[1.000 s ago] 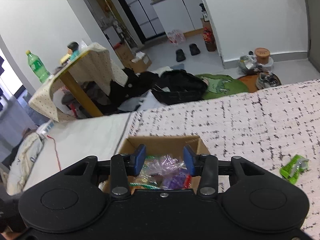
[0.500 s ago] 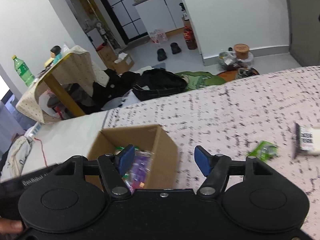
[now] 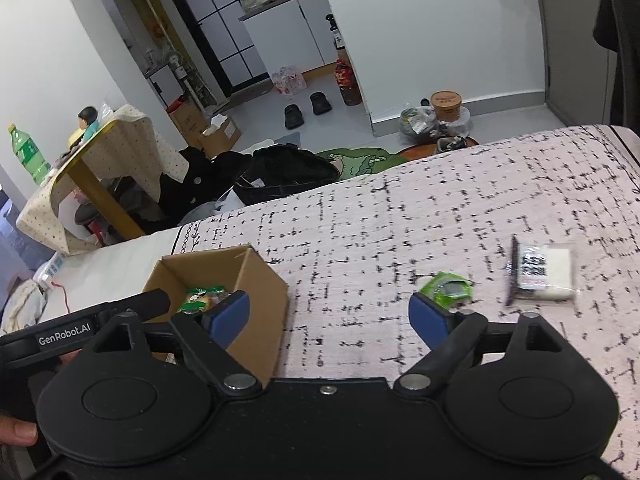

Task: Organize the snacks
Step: 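Move both tools back toward the green packet and white cake packet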

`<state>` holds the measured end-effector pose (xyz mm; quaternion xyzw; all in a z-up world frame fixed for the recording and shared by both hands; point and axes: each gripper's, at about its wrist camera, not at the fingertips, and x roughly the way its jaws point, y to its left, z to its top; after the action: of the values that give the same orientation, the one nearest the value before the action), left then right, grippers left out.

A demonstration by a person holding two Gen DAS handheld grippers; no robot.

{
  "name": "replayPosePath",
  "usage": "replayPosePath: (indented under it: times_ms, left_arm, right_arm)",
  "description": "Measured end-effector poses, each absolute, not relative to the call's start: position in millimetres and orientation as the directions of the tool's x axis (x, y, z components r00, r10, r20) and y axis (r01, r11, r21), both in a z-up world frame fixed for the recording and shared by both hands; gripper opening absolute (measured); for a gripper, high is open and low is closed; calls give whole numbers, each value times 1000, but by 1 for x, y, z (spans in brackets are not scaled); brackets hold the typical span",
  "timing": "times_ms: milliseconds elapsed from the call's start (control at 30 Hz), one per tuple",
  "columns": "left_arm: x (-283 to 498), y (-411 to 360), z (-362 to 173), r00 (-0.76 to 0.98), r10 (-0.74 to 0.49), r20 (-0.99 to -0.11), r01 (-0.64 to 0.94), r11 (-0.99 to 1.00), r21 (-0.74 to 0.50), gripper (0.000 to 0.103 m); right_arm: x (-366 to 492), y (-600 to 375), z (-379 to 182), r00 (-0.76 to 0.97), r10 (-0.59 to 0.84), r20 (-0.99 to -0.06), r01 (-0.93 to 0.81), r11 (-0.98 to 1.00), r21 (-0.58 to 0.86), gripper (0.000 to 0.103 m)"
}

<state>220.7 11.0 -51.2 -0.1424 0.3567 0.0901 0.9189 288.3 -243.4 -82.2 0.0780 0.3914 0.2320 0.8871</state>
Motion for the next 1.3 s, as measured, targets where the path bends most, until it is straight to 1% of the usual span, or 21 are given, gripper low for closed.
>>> replayPosePath:
  times_ms: [100,167,233,300,367,567,900,1100,1300]
  left_arm:
    - [225,2,-50,735,51,-676,-251,947,-201,98]
    - [227,-6,-50,733,39,-679,-242,948,-207,99]
    - [227,-13,-50,734,21,-679,-228,949,-217,103]
    - [227,-20,-51,731,9,-682,-214,952,-217,103]
    - [228,-28,-53,723,-6,-691,-199,956,-216,103]
    - [231,-45,-57,703,-35,-711,-177,959,-222,103]
    - [241,-77,-54,676,-96,-731,-91,973,-213,103]
    - [255,-102,-59,674,-107,-731,-43,982,-183,103]
    - [274,-118,-71,662,-124,-739,-22,983,-185,101]
  right_arm:
    - [289,-260,-80,597,459,-658,-328,888,322,94]
    - [290,-270,-79,600,453,-659,-318,891,323,95]
    - [291,-282,-78,599,455,-659,-304,890,339,97]
    - [292,-294,-76,606,453,-654,-286,891,352,101]
    - [293,-304,-75,613,447,-651,-275,893,355,103]
    - [293,-324,-75,608,438,-662,-282,899,336,103]
    - [291,-349,-81,606,400,-687,-286,916,281,103]
    - [297,-363,-88,617,370,-695,-251,929,271,103]
    - [311,-370,-95,619,324,-716,-182,945,270,103]
